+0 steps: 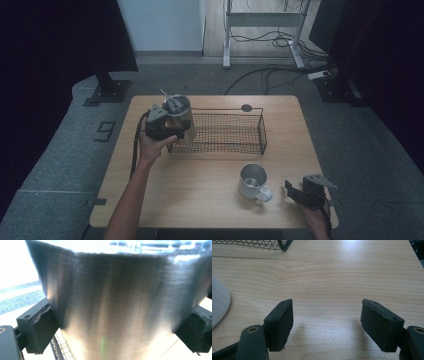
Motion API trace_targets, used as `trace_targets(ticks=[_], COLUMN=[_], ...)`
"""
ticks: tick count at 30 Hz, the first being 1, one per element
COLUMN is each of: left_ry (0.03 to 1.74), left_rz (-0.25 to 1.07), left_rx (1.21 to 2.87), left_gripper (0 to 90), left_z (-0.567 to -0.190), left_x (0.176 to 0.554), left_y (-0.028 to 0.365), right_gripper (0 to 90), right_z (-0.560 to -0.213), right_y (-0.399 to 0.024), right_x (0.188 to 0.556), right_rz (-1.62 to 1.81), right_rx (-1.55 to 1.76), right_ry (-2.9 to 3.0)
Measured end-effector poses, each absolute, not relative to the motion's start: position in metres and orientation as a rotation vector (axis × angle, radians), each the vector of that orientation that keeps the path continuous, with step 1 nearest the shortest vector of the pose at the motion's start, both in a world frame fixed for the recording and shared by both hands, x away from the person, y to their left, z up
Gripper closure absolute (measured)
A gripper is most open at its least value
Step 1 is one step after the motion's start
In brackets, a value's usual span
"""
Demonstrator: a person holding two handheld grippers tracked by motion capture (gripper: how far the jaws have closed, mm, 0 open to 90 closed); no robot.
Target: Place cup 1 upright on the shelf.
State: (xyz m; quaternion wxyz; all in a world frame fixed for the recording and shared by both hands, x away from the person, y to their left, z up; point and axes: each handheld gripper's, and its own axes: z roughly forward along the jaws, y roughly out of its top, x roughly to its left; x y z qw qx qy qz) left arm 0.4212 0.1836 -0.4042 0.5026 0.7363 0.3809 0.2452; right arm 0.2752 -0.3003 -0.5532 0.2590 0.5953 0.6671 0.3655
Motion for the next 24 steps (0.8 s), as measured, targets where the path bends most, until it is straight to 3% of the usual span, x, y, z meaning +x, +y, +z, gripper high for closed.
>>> trace_targets(ticks=[24], left_ry=[0.918], left_rz=[0.596], left_rx=[1.782], left_gripper=[4.4], left_z=[-0.402], left_x=[0.446], left_y=[0.170], right_gripper=[25.9], right_z=[-0.553], right_y=[-0.302], right_x=[0.275], right_rz=[0.986], right_rx=[1.617], right_ry=[1.806])
